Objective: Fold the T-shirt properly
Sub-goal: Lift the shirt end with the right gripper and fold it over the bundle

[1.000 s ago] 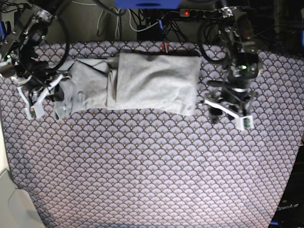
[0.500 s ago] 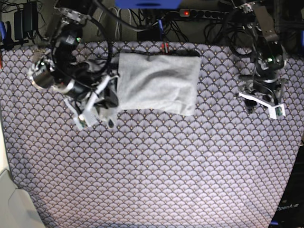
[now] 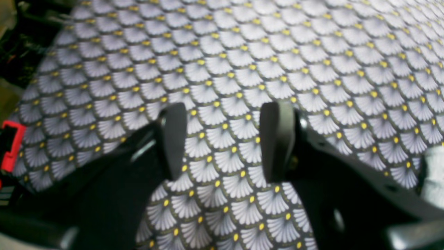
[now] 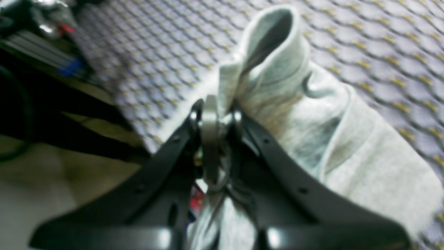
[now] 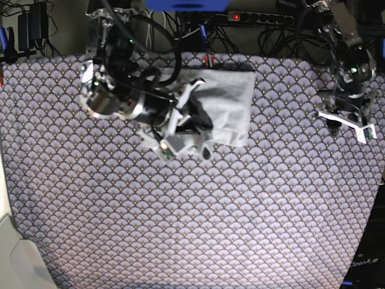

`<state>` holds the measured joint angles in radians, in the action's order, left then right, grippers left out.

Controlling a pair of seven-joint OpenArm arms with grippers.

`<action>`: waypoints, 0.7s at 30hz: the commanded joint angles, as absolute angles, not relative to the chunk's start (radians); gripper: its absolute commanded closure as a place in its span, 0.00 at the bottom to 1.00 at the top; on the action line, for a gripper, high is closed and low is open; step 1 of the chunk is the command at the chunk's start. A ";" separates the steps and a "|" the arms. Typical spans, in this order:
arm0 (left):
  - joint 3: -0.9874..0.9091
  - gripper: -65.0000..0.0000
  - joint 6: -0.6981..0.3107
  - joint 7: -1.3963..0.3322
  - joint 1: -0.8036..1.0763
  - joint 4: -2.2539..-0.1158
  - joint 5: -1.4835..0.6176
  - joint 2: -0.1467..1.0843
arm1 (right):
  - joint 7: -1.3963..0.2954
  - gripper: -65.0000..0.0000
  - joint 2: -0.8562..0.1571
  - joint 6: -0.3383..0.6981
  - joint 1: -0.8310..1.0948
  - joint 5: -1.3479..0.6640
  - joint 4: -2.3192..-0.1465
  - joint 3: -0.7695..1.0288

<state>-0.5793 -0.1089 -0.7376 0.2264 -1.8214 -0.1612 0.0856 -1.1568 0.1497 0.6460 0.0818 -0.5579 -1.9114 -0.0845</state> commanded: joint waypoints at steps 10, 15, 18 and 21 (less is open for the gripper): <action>-0.581 0.49 -0.113 -0.716 0.243 -1.842 -0.166 0.090 | -1.006 1.00 0.157 0.636 -0.005 -0.578 -1.699 -0.179; -0.581 0.49 -0.113 -0.716 0.251 -1.842 -0.166 0.091 | -0.984 1.00 0.157 0.634 -0.058 -0.578 -1.620 -0.186; -0.579 0.49 -0.113 -0.716 0.251 -1.842 -0.166 0.091 | -0.984 1.00 0.157 0.634 -0.071 -0.578 -1.590 -0.205; -0.576 0.49 -0.113 -0.716 0.249 -1.842 -0.166 0.091 | -0.984 1.00 0.157 0.634 -0.071 -0.578 -1.566 -0.220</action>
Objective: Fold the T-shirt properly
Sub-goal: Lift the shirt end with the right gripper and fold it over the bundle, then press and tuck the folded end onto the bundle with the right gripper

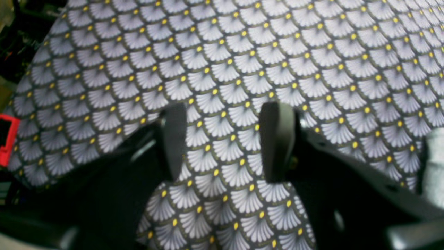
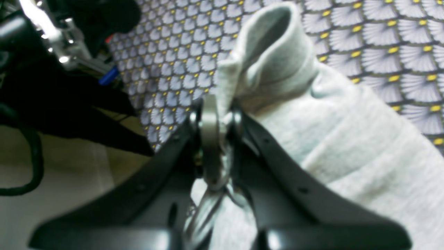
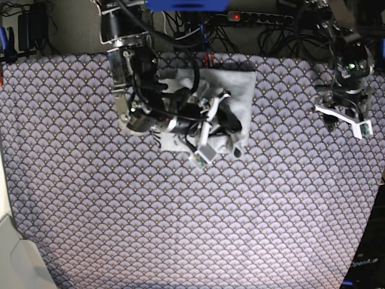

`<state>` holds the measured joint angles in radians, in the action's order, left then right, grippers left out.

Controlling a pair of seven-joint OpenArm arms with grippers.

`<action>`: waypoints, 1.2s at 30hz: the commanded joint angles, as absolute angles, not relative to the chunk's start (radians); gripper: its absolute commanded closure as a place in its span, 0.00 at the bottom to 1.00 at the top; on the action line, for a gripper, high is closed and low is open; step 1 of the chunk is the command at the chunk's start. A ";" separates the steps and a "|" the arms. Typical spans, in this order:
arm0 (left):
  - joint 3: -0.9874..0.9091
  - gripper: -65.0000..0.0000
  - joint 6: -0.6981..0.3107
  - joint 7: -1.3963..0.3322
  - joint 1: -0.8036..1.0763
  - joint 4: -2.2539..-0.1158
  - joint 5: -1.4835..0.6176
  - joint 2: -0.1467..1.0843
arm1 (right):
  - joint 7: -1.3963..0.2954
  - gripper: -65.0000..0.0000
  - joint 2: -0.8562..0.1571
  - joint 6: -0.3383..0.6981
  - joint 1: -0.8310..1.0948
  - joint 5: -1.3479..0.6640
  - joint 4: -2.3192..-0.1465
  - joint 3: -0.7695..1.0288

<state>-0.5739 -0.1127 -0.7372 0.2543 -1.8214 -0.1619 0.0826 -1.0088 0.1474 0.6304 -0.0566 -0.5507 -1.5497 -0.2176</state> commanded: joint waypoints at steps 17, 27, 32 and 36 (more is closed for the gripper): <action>-0.581 0.49 -0.113 -0.717 0.271 -1.839 -0.263 0.096 | -0.947 0.57 0.157 0.634 -0.094 -0.576 -1.544 -0.318; -0.584 0.49 -0.113 -0.716 0.294 -1.833 -0.254 0.125 | -0.947 0.56 0.105 0.616 -0.171 -0.576 -1.567 -0.312; -0.601 0.49 -0.113 -0.713 0.320 -1.833 -0.263 0.162 | -0.943 0.56 0.024 0.550 -0.182 -0.576 -1.593 -0.321; -0.661 0.49 -0.113 -0.716 0.320 -1.831 -0.263 0.168 | -0.943 0.55 -0.024 0.550 -0.246 -0.575 -1.546 -0.355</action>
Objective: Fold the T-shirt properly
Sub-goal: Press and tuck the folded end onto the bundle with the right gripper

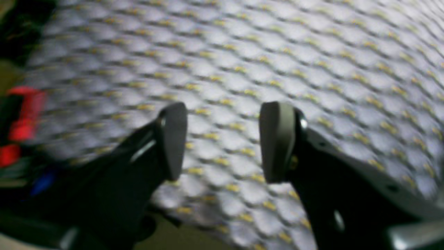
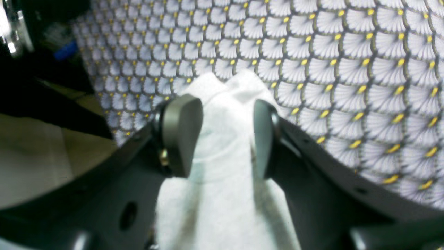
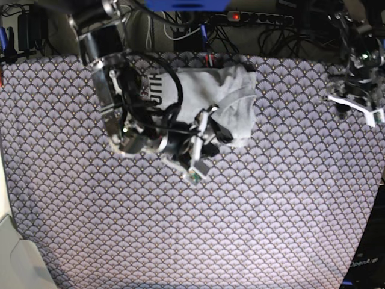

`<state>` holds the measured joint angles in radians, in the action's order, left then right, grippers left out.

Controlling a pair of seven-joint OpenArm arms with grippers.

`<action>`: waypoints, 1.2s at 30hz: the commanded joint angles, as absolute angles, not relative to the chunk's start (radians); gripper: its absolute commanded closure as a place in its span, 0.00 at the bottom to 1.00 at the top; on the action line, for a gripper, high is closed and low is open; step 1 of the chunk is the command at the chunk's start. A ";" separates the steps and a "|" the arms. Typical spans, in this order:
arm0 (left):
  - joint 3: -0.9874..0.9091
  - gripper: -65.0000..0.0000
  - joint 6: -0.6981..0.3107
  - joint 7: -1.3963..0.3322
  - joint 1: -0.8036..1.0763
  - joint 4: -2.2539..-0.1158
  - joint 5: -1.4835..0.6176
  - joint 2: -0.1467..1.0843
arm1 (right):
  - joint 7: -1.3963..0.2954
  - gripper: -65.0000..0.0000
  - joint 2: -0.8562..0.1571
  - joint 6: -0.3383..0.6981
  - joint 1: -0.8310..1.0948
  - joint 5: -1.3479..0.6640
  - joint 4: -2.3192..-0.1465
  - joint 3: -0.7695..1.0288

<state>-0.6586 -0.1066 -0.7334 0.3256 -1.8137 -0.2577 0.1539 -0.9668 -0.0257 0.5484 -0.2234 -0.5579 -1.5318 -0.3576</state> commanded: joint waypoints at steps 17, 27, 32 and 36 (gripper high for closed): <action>-0.725 0.49 -0.113 -0.716 0.344 -1.831 -0.265 0.170 | -0.940 0.55 -0.030 0.550 -0.354 -0.575 -1.376 -0.495; -0.719 0.49 -0.113 -0.716 0.338 -1.831 -0.265 0.163 | -0.940 0.55 -0.041 0.572 -0.343 -0.472 -1.376 -0.535; -0.719 0.49 -0.113 -0.714 0.337 -1.831 -0.265 0.162 | -0.940 0.56 -0.038 0.579 -0.328 -0.469 -1.376 -0.549; -0.719 0.49 -0.113 -0.713 0.337 -1.831 -0.265 0.162 | -0.940 0.57 -0.038 0.579 -0.321 -0.469 -1.376 -0.549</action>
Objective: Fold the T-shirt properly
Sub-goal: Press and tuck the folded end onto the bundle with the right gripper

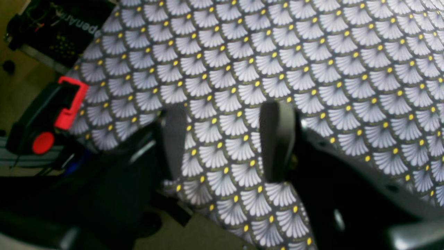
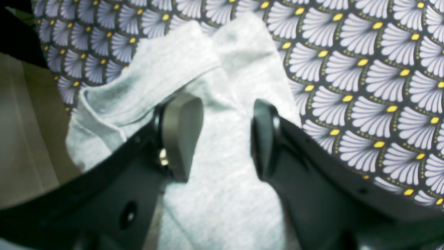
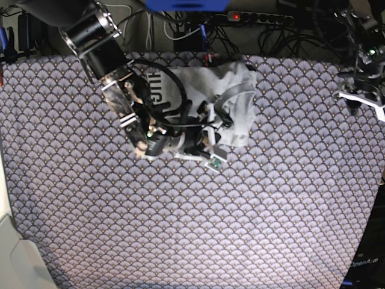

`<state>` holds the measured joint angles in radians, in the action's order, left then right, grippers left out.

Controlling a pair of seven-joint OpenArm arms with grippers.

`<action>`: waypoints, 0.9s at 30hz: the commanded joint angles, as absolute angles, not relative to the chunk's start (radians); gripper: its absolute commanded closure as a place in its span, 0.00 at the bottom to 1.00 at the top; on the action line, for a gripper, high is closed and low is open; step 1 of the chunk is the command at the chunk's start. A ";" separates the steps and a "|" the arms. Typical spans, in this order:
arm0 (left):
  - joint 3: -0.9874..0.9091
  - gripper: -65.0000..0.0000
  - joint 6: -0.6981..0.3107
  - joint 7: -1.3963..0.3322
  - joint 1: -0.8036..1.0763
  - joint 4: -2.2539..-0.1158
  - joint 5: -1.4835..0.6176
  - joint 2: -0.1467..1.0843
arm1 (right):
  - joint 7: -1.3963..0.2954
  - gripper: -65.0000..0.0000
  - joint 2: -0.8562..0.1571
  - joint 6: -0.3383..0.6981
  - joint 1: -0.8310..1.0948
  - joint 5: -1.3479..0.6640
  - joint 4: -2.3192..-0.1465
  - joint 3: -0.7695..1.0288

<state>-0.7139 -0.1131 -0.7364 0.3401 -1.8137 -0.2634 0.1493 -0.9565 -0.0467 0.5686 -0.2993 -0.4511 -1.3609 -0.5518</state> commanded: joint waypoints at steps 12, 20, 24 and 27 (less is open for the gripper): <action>-0.717 0.49 -0.113 -0.716 0.321 -1.831 -0.265 0.159 | -0.880 1.00 -0.035 0.579 -0.332 -0.469 -1.376 -0.549; -0.717 0.49 -0.113 -0.716 0.320 -1.831 -0.265 0.159 | -0.878 1.00 -0.012 0.573 -0.358 -0.467 -1.366 -0.541; -0.717 0.49 -0.113 -0.716 0.318 -1.831 -0.265 0.159 | -0.878 1.00 0.005 0.573 -0.387 -0.467 -1.285 -0.538; -0.717 0.49 -0.113 -0.716 0.318 -1.831 -0.265 0.159 | -0.875 1.00 0.008 0.573 -0.397 -0.469 -1.231 -0.538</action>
<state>-0.7124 -0.1162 -0.7376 0.3233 -1.8137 -0.2630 0.1467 -0.8963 -0.0025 0.5674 -0.3683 -0.4503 -1.2152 -0.5415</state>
